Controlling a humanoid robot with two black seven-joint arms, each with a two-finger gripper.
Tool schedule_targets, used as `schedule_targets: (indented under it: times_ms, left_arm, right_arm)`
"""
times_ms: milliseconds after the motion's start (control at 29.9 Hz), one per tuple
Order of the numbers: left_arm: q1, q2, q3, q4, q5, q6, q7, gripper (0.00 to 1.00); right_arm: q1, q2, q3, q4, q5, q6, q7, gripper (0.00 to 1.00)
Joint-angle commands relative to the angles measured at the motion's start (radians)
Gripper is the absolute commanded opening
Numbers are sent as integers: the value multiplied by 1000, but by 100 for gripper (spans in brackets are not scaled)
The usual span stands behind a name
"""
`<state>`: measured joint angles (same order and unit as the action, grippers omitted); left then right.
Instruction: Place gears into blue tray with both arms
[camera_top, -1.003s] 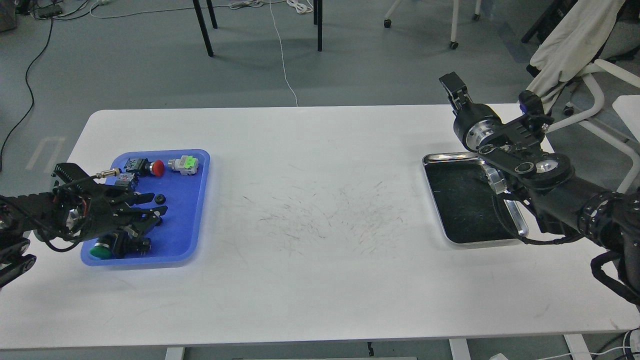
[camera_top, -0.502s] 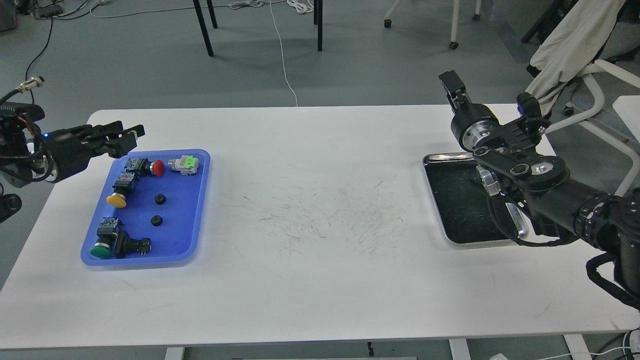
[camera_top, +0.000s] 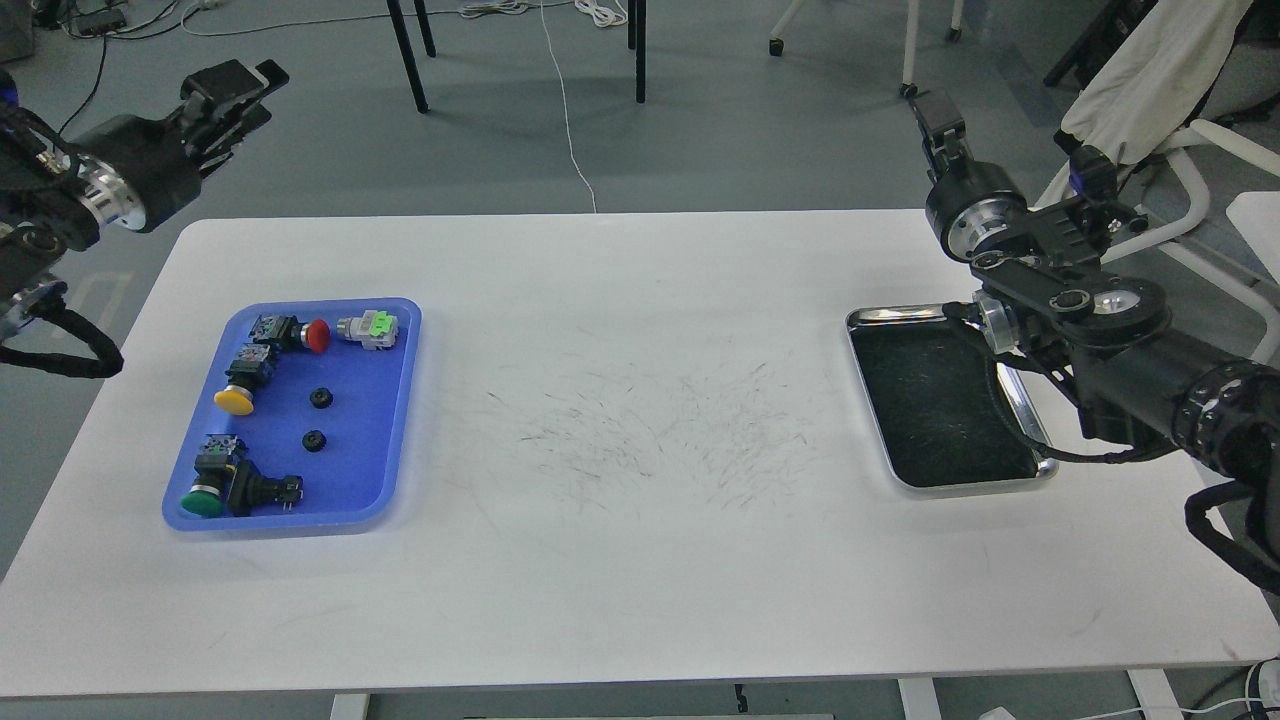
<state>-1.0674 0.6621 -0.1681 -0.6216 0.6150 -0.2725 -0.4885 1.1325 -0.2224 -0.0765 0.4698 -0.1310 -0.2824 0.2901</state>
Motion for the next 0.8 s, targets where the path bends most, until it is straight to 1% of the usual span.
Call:
schedule_targets:
  times_ms: [0, 134, 201, 368, 435, 468, 535, 669, 769]
  left_arm:
    - [-2, -67, -42, 77, -165, -97, 0, 60]
    - [-9, -151, -59, 154, -253, -134, 0, 60]
    - [-11, -183, -80, 163, -293, -160, 0, 60]
    - [-5, -248, -142, 161, -389, -162, 0, 60]
    - [-2, -265, -154, 164, -415, -160, 25, 60]
    - [-2, -272, -154, 164, -423, -157, 28, 60]
    - [1, -279, -156, 166, -426, -154, 30, 61]
    - [15, -288, -149, 163, -426, -162, 38, 62]
    - [37, -289, -146, 165, -426, -159, 38, 64]
  right_arm:
    - [21, -28, 43, 18, 2, 11, 0, 95]
    - [41, -69, 81, 102, 7, 9, -2, 95]
    - [49, -87, 93, 136, 10, 8, -2, 95]
    - [41, -141, 150, 196, 13, 11, 4, 95]
    - [33, -166, 175, 230, 13, 14, 21, 95]
    - [32, -176, 184, 246, 13, 14, 29, 95]
    - [27, -192, 198, 271, 14, 15, 37, 95]
    - [10, -216, 204, 329, 13, 20, 35, 95]
    - [-8, -232, 205, 336, 11, 23, 40, 95]
